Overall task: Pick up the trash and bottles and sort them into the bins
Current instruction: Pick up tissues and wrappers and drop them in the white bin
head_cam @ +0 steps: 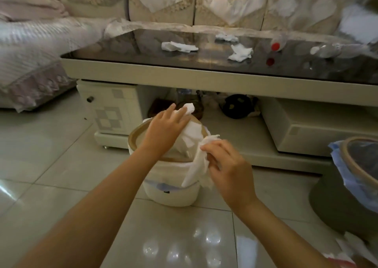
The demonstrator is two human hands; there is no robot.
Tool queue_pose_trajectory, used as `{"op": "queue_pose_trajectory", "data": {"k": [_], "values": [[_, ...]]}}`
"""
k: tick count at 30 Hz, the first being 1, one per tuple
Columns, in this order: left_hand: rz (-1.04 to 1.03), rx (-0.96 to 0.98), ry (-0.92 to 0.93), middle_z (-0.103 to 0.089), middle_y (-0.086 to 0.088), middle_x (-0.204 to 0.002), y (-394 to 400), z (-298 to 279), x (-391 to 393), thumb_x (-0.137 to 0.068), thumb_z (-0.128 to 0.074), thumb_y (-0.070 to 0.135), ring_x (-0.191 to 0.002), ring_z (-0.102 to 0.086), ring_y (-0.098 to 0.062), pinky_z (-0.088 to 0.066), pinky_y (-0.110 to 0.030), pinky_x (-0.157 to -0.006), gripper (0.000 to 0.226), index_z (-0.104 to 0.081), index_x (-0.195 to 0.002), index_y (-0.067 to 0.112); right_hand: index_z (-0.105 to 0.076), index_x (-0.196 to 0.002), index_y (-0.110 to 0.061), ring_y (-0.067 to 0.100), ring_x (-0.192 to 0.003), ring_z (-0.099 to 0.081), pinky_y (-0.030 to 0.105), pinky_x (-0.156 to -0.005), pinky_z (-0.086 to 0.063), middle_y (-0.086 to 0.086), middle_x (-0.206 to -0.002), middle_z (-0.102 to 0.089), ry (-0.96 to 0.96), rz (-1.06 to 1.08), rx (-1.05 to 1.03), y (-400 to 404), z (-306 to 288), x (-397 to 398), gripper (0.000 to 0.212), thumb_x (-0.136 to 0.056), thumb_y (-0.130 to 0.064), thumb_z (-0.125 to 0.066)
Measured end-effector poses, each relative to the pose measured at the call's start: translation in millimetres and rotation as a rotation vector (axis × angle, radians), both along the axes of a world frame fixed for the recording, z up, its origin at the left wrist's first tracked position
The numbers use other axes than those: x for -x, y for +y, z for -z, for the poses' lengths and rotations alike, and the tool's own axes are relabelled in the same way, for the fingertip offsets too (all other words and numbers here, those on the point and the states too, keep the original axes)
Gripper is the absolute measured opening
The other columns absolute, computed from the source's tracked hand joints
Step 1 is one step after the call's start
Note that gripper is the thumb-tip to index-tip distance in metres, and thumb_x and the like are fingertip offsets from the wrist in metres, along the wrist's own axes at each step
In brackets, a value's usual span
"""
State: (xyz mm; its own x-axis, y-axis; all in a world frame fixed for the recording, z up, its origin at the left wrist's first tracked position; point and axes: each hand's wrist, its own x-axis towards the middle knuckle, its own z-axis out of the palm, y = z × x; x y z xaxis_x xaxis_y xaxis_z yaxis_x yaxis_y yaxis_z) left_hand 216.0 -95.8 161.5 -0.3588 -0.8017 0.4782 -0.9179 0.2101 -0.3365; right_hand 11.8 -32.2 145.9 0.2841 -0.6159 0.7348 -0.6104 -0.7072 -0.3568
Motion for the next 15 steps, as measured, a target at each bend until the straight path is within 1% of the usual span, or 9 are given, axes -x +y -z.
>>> {"op": "queue_pose_trajectory", "data": {"k": [2,3,5,6,8,10,12,13,15], "values": [[-0.102,-0.029,-0.052,-0.023,-0.008,-0.156,-8.9,8.6,-12.9,-0.088,-0.063,0.020,-0.141,-0.026,-0.035,-0.032,-0.044,-0.110,0.070,-0.027,-0.148,0.022,-0.067,-0.103,-0.014,0.016,-0.075,-0.062,0.029,-0.056,-0.054,0.000,-0.102,-0.063,-0.030,0.003,0.022,-16.8,-12.2,-18.7,0.019,-0.085,-0.009,-0.061],[-0.126,-0.027,-0.045,-0.022,-0.007,-0.157,-10.6,11.1,-19.6,-0.090,-0.061,0.025,-0.142,-0.023,-0.034,-0.028,-0.045,-0.112,0.069,-0.025,-0.149,0.024,-0.067,-0.102,-0.013,0.016,-0.075,-0.061,0.030,-0.057,-0.054,0.001,-0.102,-0.063,-0.047,0.000,0.028,-25.6,-17.4,-28.7,0.018,-0.085,-0.007,-0.063],[-0.158,-0.008,-0.012,-0.035,-0.007,-0.151,-8.4,11.9,-31.6,-0.087,-0.064,0.036,-0.139,-0.032,-0.033,-0.033,-0.046,-0.109,0.065,-0.038,-0.144,0.023,-0.066,-0.100,-0.011,0.015,-0.079,-0.061,0.027,-0.062,-0.055,0.003,-0.101,-0.063,-0.058,-0.004,0.050,-42.1,-25.0,-50.3,0.015,-0.086,-0.007,-0.066],[-0.161,-0.006,0.011,-0.043,-0.008,-0.147,-6.9,13.0,-37.6,-0.083,-0.068,0.037,-0.136,-0.038,-0.033,-0.037,-0.047,-0.105,0.063,-0.046,-0.140,0.021,-0.066,-0.100,-0.011,0.014,-0.080,-0.061,0.025,-0.065,-0.055,0.004,-0.102,-0.063,-0.056,-0.006,0.062,-51.0,-26.3,-61.4,0.014,-0.086,-0.007,-0.065],[-0.143,-0.004,0.045,-0.054,-0.010,-0.137,-3.6,15.8,-49.6,-0.075,-0.076,0.033,-0.128,-0.048,-0.034,-0.044,-0.048,-0.099,0.059,-0.058,-0.129,0.017,-0.065,-0.102,-0.012,0.013,-0.080,-0.060,0.022,-0.065,-0.054,0.004,-0.102,-0.062,-0.021,-0.001,0.067,-69.7,-24.4,-81.0,0.014,-0.090,-0.010,-0.059],[-0.142,-0.020,0.065,-0.061,-0.009,-0.128,1.2,18.5,-59.3,-0.070,-0.081,0.029,-0.123,-0.053,-0.032,-0.046,-0.047,-0.095,0.052,-0.066,-0.118,0.016,-0.063,-0.109,-0.014,0.015,-0.083,-0.060,0.026,-0.068,-0.055,0.003,-0.108,-0.061,0.135,-0.008,0.041,-84.5,-14.7,-93.9,0.020,-0.093,-0.017,-0.051],[-0.154,-0.043,0.070,-0.063,-0.007,-0.125,5.6,22.6,-66.6,-0.071,-0.081,0.030,-0.122,-0.054,-0.030,-0.045,-0.045,-0.095,0.043,-0.069,-0.110,0.018,-0.062,-0.116,-0.016,0.022,-0.094,-0.063,0.036,-0.075,-0.057,0.006,-0.115,-0.063,0.347,-0.030,0.025,-92.8,1.4,-99.5,0.026,-0.091,-0.019,-0.056],[-0.160,-0.059,0.068,-0.062,-0.007,-0.127,7.1,24.9,-69.0,-0.072,-0.080,0.031,-0.123,-0.053,-0.030,-0.044,-0.044,-0.096,0.041,-0.069,-0.110,0.019,-0.063,-0.118,-0.017,0.025,-0.098,-0.064,0.039,-0.076,-0.057,0.007,-0.117,-0.064,0.425,-0.035,0.011,-93.0,8.6,-100.0,0.029,-0.089,-0.018,-0.059],[-0.159,-0.078,0.066,-0.059,-0.007,-0.131,9.1,28.5,-71.6,-0.075,-0.078,0.030,-0.126,-0.050,-0.030,-0.043,-0.044,-0.098,0.041,-0.067,-0.113,0.019,-0.065,-0.115,-0.019,0.029,-0.095,-0.066,0.041,-0.069,-0.057,0.009,-0.114,-0.067,0.493,-0.021,0.001,-89.2,18.8,-97.4,0.030,-0.085,-0.017,-0.061]]}}
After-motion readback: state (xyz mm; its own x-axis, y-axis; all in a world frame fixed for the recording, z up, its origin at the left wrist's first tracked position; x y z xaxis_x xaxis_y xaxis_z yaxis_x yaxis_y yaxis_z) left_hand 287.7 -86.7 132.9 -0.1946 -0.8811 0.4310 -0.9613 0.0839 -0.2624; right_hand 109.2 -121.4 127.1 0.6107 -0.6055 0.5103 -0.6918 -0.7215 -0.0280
